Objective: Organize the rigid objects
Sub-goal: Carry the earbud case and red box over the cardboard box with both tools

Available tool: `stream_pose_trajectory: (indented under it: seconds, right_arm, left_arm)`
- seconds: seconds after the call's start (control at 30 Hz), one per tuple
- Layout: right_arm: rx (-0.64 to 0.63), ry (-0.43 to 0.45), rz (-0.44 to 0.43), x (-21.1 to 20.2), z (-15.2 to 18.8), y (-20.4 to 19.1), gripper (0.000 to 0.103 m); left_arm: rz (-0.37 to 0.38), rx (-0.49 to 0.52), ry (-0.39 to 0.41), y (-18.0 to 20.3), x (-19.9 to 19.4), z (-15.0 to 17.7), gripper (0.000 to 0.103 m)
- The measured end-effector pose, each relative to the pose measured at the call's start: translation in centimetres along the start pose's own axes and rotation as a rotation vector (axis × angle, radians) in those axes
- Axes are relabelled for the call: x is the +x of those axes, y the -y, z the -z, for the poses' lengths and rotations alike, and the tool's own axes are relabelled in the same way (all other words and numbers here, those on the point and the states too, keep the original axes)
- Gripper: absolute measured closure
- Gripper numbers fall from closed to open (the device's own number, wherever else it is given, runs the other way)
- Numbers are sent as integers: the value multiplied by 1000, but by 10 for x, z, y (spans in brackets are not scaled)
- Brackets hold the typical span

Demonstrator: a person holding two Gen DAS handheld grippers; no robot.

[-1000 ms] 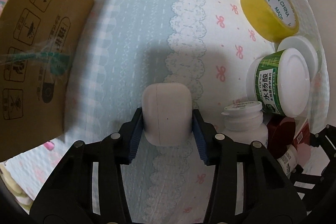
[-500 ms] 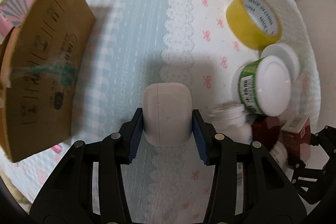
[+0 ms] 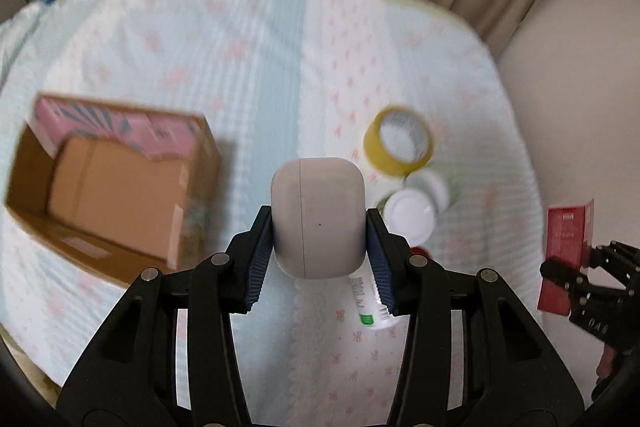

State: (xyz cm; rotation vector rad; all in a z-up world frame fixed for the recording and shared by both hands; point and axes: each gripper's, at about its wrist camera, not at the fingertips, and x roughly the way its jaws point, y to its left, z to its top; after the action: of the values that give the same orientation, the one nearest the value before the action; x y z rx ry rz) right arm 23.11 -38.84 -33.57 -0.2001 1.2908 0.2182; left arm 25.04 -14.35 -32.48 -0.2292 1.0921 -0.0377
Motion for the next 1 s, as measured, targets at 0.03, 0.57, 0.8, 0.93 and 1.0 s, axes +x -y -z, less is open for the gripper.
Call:
stream_pose_trajectory:
  seconds: [0.03,0.57,0.8,0.93,1.0]
  right_arm:
    - [6,38,-5,-17,-1,-4,65]
    - [81,236,-160,-128,-65,-150,65]
    - [175,219,-218,-109,-99,-243,65]
    - [238,195,-267,-88,-115,-289,65]
    - [263,175,-288,-74,-124,-311,65]
  left_arm:
    - [4,6,12,0,-12,-4,62]
    - [44,67,165,-117,-154,-50,62]
    - [55,115,114,-206,-148,-61,62]
    - [53,148,64,-258,-130,-69,62]
    - [48,161,41,-277,-117,-73,62]
